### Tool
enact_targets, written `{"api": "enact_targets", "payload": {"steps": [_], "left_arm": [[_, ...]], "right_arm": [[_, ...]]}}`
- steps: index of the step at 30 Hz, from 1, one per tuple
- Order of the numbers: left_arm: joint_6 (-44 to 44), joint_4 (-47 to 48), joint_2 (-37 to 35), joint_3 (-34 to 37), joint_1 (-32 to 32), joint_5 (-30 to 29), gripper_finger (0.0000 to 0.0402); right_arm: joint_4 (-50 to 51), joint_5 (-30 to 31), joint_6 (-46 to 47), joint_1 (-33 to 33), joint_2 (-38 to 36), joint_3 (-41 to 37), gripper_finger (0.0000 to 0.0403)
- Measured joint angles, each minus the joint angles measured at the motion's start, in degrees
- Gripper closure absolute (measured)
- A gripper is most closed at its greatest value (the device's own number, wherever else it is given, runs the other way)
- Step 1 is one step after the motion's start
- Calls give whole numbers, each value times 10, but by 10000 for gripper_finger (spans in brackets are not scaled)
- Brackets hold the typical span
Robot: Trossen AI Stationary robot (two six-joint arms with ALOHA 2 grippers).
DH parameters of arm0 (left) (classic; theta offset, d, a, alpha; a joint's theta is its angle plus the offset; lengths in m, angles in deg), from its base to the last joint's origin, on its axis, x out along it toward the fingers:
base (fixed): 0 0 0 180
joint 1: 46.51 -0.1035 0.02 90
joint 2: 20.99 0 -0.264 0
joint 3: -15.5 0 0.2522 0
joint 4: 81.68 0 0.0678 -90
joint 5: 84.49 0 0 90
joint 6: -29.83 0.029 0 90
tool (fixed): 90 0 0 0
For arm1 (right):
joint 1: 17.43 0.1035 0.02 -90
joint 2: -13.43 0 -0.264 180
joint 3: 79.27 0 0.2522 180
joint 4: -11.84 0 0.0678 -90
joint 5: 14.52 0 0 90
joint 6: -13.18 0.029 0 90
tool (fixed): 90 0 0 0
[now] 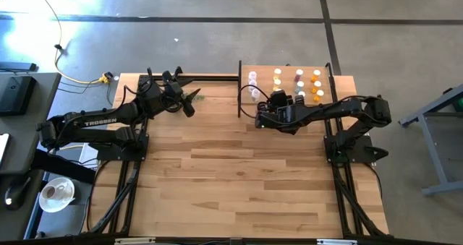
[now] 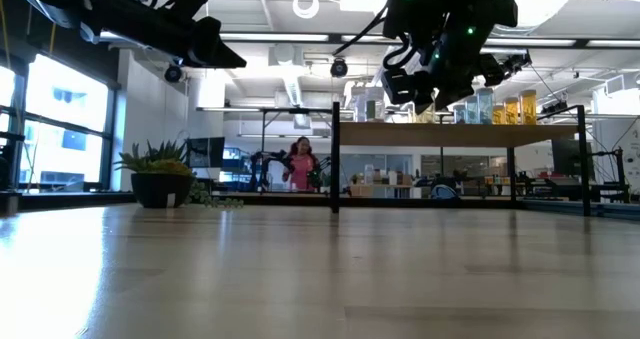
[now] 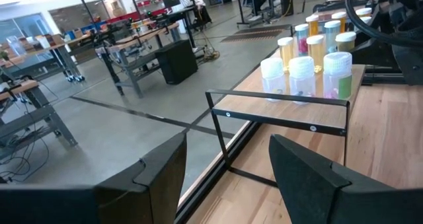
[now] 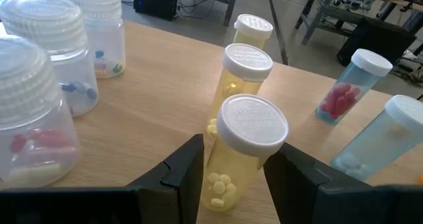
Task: Pick and place medicine bottles onto shelf by color
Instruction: Put the yellow pill bottle aligned with the other yellow pill bottles on the shelf
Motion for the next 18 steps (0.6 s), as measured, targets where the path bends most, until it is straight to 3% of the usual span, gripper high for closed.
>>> {"api": "enact_targets", "payload": {"steps": [18], "left_arm": [[0,0,0,0,0,0,195]], "right_arm": [[0,0,2,0,0,0,262]]}}
